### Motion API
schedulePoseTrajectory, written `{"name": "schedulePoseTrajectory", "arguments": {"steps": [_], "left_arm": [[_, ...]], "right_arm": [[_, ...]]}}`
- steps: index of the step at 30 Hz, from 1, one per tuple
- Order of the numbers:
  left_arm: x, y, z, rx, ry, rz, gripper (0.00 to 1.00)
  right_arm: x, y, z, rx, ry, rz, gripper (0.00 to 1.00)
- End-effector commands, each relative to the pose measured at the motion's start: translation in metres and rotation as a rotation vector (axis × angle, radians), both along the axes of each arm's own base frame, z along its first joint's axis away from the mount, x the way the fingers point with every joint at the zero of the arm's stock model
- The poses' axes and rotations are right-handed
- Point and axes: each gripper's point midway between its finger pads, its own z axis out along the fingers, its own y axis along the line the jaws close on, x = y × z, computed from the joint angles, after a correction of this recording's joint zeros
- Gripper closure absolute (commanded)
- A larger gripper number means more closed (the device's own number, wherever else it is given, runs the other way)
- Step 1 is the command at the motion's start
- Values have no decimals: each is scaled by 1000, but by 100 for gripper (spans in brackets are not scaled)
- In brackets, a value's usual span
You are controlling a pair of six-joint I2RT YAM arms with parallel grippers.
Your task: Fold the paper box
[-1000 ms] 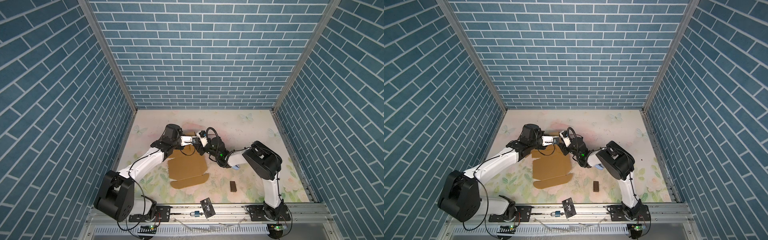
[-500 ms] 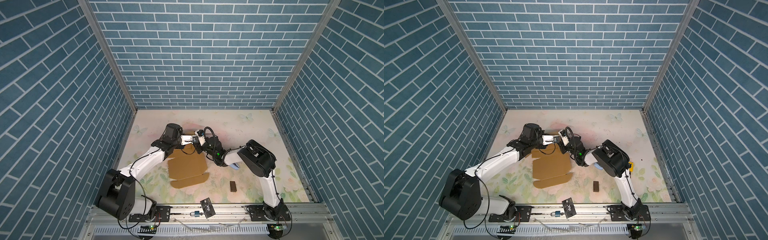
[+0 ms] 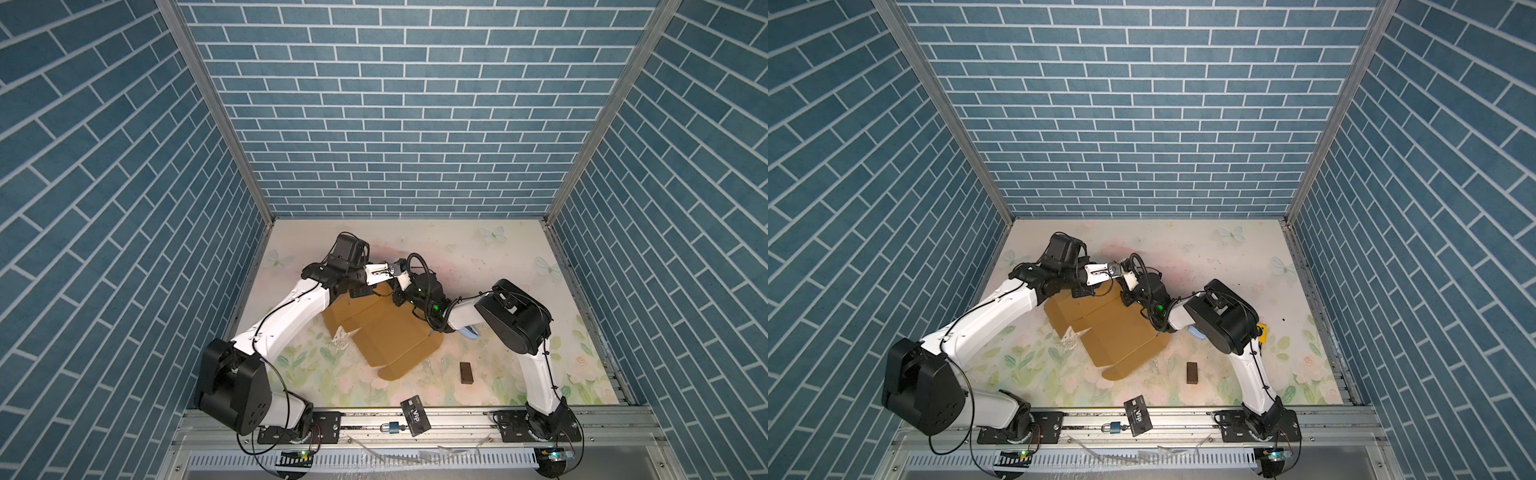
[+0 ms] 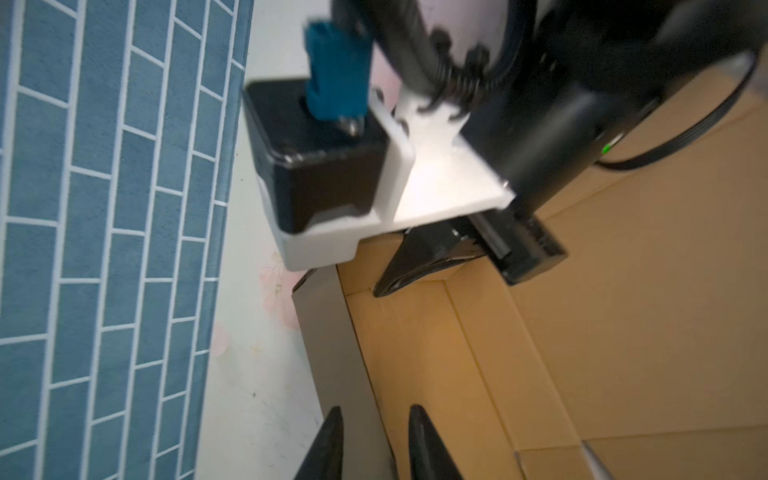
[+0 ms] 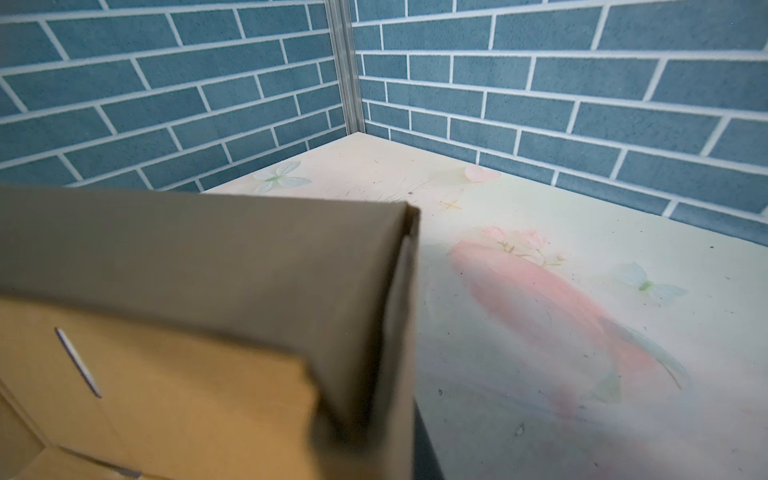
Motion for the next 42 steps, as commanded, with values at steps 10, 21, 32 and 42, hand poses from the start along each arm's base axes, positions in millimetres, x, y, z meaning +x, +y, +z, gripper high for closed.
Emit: {"name": "schedulePoseTrajectory", "arguments": {"steps": [10,21,32,42], "left_arm": [[-23,9,88,-579,428,449,62],[28,68,13,-807,607,850,66],[13,17,-20,-700,761,750,66],[5,13,-44,-629,764,751,71]], "right_arm": [[-17,-3,32,8,-71,123,100],[-24,11,21,70,-50,202,100],[-22,11,8,55,-18,189,99],[-26,-1,9,71,-29,153,96]]}}
